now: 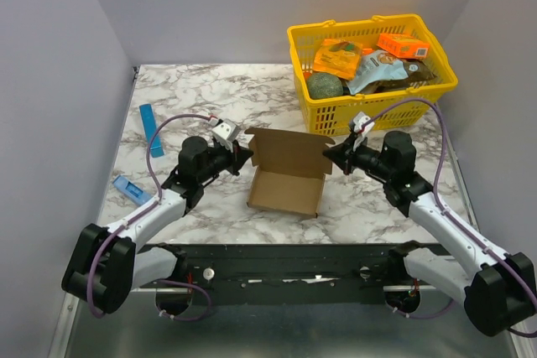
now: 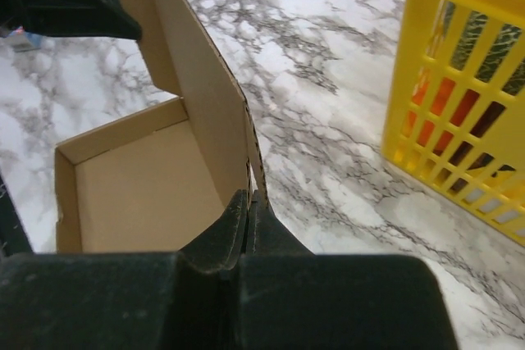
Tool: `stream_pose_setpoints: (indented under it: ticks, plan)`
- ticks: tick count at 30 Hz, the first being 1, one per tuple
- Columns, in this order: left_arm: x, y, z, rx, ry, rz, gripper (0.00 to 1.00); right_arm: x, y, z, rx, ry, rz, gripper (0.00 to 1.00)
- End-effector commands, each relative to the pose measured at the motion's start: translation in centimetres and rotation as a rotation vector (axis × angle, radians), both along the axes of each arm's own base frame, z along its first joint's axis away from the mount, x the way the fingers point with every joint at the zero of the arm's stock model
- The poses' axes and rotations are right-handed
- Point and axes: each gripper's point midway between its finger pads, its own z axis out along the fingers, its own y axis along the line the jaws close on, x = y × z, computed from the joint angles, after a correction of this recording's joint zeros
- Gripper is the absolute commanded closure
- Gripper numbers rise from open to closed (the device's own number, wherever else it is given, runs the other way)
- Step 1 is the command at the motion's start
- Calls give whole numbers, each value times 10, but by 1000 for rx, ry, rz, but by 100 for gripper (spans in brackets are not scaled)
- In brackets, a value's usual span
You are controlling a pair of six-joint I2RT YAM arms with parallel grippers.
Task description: Fold the paper box
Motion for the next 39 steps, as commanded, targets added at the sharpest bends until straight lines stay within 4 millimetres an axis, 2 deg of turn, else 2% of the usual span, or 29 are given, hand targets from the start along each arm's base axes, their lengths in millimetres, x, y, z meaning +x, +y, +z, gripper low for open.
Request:
stream_pose_setpoints:
  ticks: [1, 4, 5, 7, 9, 16, 17, 22, 32, 39]
  plan:
    - [2, -5, 9, -8, -75, 74, 100, 14, -1, 6, -13, -83, -129, 99]
    - [-2, -8, 11, -22, -100, 107, 100, 19, -3, 4, -1, -106, -205, 98]
    - [-1, -4, 6, -14, -101, 154, 100, 20, -5, 3, 5, -111, -228, 98]
    - [-5, -11, 7, -23, -120, 165, 100, 21, -5, 0, 26, -123, -263, 96]
    - [-2, -6, 6, -18, -137, 227, 100, 27, -11, -4, 20, -132, -321, 96]
    - [-7, -11, 3, -38, -169, 316, 100, 35, -18, -7, 106, -110, -458, 94]
    - [-9, -12, -2, -30, -166, 318, 100, 36, -19, -10, 110, -106, -476, 94]
    - [-16, -16, -3, -45, -190, 362, 100, 31, -16, -20, 133, -96, -496, 94]
    - [-32, -23, -31, -23, -190, 395, 100, 20, -31, -47, 206, -60, -612, 94]
    - [-39, -33, -37, -28, -182, 390, 100, 17, -32, -59, 212, -35, -660, 94]
